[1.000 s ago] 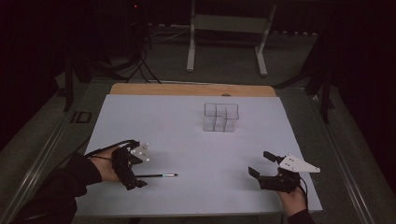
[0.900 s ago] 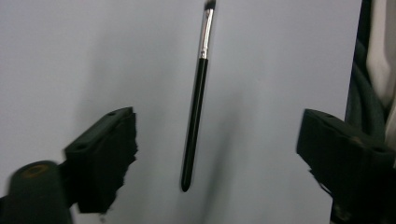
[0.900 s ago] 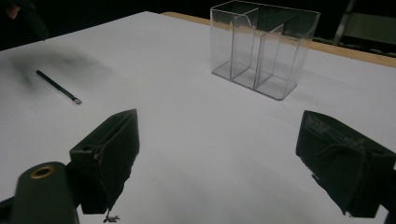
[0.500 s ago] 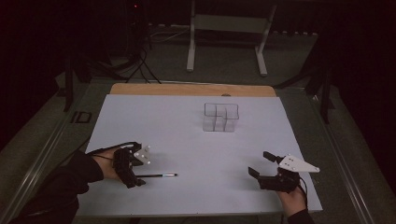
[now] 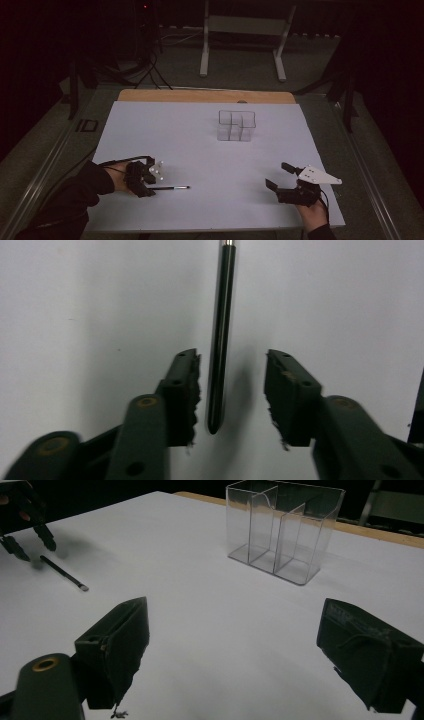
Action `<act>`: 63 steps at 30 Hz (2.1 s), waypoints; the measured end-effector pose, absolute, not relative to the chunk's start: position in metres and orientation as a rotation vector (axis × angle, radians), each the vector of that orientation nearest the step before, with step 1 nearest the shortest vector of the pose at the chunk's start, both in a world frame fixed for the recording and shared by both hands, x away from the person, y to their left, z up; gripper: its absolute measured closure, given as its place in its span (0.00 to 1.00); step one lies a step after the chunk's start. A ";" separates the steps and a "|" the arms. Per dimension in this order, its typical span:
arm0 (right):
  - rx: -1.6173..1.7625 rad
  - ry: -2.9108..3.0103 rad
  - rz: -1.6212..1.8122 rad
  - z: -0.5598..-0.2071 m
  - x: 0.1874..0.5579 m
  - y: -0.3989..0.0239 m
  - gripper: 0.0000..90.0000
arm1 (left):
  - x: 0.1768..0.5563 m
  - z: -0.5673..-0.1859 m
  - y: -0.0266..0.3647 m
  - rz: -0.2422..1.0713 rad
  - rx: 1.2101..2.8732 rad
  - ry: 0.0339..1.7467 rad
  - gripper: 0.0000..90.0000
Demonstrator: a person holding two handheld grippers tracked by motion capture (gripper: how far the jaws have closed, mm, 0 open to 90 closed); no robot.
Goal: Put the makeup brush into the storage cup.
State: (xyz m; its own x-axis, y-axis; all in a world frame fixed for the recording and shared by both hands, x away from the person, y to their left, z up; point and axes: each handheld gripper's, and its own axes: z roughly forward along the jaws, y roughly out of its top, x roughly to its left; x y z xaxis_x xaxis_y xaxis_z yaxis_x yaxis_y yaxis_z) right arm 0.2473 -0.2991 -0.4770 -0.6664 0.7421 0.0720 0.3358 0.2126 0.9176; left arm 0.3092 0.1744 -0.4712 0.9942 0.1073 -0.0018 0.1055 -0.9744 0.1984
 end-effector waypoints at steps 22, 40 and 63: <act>1.005 2.109 1.442 -0.477 0.247 -0.300 0.15 | 0.312 -0.484 0.158 0.013 3.054 0.064 0.94; 1.014 2.104 1.446 -0.477 0.247 -0.301 0.15 | 0.306 -0.458 0.152 0.011 2.985 0.172 0.94; 1.020 2.104 1.451 -0.476 0.247 -0.301 0.15 | 0.301 -0.426 0.137 0.121 2.724 0.325 0.94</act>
